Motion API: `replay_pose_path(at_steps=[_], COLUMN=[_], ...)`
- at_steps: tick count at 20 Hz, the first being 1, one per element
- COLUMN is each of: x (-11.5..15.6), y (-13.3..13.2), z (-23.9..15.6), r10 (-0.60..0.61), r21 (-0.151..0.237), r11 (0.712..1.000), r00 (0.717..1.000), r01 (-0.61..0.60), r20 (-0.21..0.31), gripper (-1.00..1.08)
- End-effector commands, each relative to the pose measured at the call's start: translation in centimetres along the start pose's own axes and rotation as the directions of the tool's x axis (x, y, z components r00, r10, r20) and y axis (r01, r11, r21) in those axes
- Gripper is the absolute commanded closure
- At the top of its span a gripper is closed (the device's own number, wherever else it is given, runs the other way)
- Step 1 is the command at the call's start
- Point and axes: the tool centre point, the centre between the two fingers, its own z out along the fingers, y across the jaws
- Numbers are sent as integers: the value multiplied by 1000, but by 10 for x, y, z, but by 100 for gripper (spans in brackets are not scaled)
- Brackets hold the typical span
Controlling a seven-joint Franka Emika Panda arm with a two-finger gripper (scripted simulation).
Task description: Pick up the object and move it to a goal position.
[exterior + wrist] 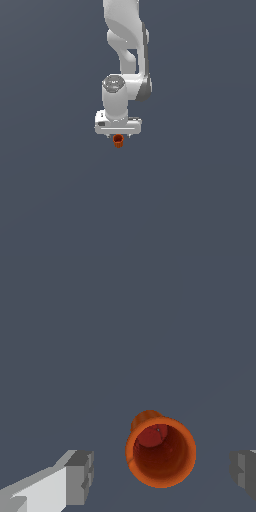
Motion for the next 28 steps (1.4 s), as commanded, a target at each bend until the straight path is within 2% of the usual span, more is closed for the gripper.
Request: replay_pose_path(at_steps=[1, 9, 19, 24, 25, 28], x=[-5, -8, -9, -9, -9, -9], y=[4, 6, 6, 6, 6, 6], z=[5, 10, 51, 58, 58, 58], r10=[1, 2, 1, 1, 1, 1], r21=[-1, -2, -2, -2, -2, -2], r11=[1000, 1000, 1000, 1000, 1000, 1000], r00=[1000, 1000, 1000, 1000, 1000, 1000], r01=[-1, -2, -1, -1, -1, -1], r20=[-2, -1, -2, -2, -2, -2], gripper=[-92, -92, -92, -92, 108, 108])
